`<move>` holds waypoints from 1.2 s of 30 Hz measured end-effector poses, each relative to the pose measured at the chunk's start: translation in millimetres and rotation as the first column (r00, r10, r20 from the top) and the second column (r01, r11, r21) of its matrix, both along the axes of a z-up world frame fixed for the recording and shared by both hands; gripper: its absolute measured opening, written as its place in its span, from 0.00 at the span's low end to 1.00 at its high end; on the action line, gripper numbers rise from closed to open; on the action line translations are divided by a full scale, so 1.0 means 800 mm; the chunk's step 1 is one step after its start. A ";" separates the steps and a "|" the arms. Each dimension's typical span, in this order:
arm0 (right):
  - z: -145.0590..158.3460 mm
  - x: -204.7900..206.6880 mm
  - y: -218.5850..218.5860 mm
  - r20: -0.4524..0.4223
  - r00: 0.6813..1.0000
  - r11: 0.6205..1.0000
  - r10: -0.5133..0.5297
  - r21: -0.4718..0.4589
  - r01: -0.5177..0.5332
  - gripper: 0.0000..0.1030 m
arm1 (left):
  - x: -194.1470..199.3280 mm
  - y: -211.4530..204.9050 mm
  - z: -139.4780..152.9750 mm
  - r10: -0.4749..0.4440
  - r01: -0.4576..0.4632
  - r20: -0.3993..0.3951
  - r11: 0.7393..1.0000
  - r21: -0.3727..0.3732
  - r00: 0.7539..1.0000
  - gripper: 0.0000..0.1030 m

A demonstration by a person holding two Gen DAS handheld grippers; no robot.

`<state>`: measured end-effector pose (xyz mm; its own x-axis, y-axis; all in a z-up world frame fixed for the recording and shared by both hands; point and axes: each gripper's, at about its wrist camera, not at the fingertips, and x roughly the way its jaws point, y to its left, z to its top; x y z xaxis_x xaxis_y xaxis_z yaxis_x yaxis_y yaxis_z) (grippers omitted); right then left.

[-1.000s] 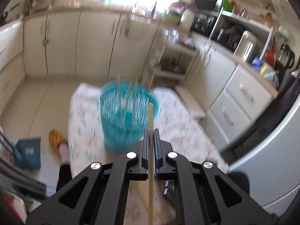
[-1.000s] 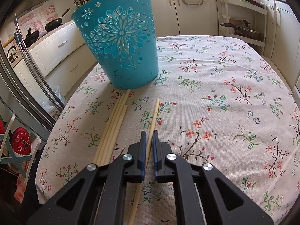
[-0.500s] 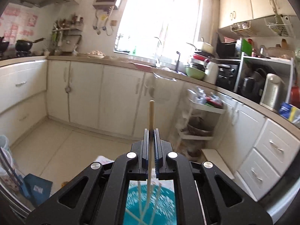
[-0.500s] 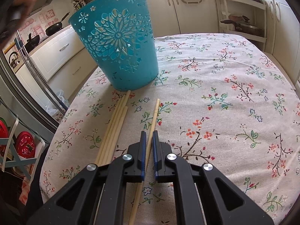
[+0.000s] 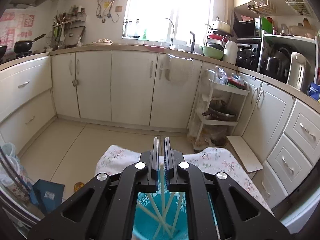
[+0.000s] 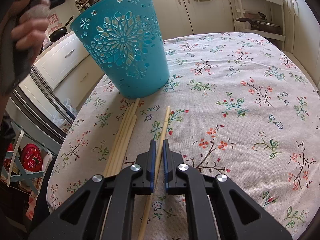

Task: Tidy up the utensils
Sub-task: 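Lift the chopstick with the left tool and drop it into the teal basket, then lift the held chopstick with the right tool and drop it into the basket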

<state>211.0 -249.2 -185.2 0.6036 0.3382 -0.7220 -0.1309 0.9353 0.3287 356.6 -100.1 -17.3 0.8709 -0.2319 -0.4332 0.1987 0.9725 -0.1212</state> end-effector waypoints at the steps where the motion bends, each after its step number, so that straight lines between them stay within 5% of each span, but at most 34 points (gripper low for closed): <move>1: 0.000 -0.001 -0.001 -0.001 1.000 1.000 0.002 0.003 -0.002 0.10 | -0.010 0.004 -0.002 0.003 -0.003 0.000 1.000 0.000 1.000 0.06; 6: 0.002 -0.001 0.001 -0.002 1.000 1.000 0.011 -0.001 -0.011 0.12 | -0.067 0.043 -0.012 0.059 -0.058 0.025 0.998 -0.026 0.998 0.31; 10: 0.003 0.000 0.004 0.002 1.000 1.000 0.016 -0.026 -0.015 0.11 | -0.116 0.075 -0.054 0.119 -0.120 -0.019 0.992 -0.042 0.993 0.49; 17: 0.008 -0.006 0.022 0.010 0.999 0.985 0.043 -0.168 -0.040 0.06 | -0.102 0.085 -0.191 0.113 -0.116 -0.348 0.993 0.014 0.931 0.50; 25: 0.008 -0.018 0.027 0.006 0.998 0.971 0.057 -0.232 -0.054 0.06 | -0.092 0.081 -0.235 0.114 -0.103 -0.404 0.993 0.049 0.908 0.61; 32: 0.008 -0.016 -0.004 -0.041 0.999 1.000 0.006 -0.024 -0.007 0.05 | -0.088 0.076 -0.238 0.102 -0.086 -0.423 0.995 0.056 0.900 0.69; 36: 0.031 -0.029 -0.015 0.006 1.000 0.996 0.003 0.091 -0.003 0.05 | -0.089 0.076 -0.238 0.091 -0.078 -0.422 0.996 0.049 0.902 0.72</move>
